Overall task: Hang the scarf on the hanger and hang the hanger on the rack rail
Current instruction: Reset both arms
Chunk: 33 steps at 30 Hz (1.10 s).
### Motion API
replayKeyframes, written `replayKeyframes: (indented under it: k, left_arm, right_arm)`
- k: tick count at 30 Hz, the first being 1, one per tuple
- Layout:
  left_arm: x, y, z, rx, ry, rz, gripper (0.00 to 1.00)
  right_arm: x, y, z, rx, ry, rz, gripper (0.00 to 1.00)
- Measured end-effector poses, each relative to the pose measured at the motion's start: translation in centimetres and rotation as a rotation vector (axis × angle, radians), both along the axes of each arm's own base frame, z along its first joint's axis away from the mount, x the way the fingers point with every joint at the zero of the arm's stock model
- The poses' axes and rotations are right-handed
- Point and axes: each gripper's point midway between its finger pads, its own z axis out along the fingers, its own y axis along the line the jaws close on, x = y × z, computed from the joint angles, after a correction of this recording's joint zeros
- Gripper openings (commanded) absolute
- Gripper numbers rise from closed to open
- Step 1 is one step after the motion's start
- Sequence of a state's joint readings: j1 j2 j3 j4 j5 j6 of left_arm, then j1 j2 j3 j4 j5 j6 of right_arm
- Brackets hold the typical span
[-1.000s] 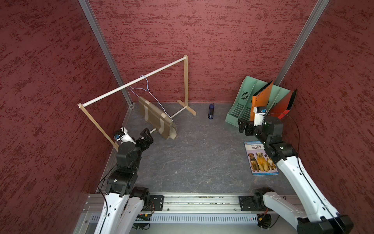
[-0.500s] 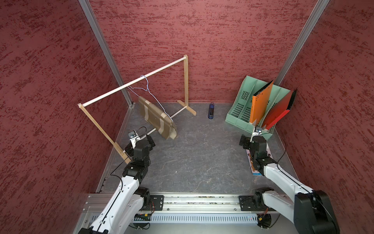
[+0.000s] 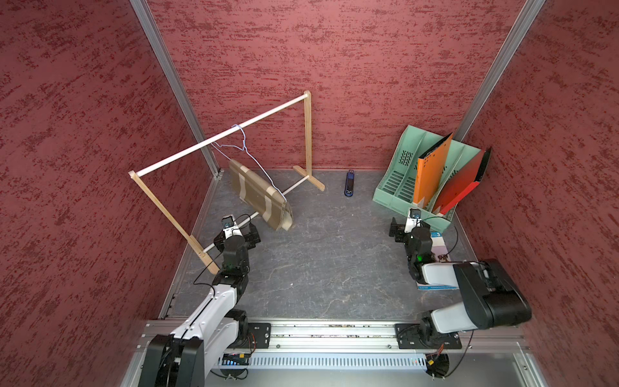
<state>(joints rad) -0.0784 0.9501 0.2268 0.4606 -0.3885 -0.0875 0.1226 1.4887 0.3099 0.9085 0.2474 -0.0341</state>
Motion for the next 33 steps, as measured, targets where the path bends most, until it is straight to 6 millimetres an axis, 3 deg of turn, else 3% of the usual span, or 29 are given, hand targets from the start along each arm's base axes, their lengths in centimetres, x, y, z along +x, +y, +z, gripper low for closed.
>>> replayKeyframes:
  k: [5, 15, 22, 26, 33]
  left_arm:
    - [0.5, -0.4, -2.0, -0.006, 0.006, -0.055, 1.0]
    - [3.3, -2.5, -2.4, 0.021, -0.05, -0.21, 1.0]
    - [4.5, -3.3, -5.0, 0.023, -0.037, -0.262, 1.0]
    - [5.1, -3.2, -3.8, 0.024, -0.077, -0.271, 1.0]
    - [8.4, -2.4, -1.4, 0.011, -0.087, -0.264, 1.0]
  right_arm:
    - [0.5, -0.2, -0.4, 0.014, -0.02, 0.027, 0.99]
    - [1.9, -0.5, 0.8, 0.036, -0.04, 0.044, 0.99]
    - [1.8, -0.3, 0.3, 0.044, -0.02, 0.056, 0.98]
    - [1.8, -0.4, 0.2, 0.047, -0.014, 0.058, 0.99]
    - [1.8, -0.4, 0.2, 0.052, -0.013, 0.063, 0.98]
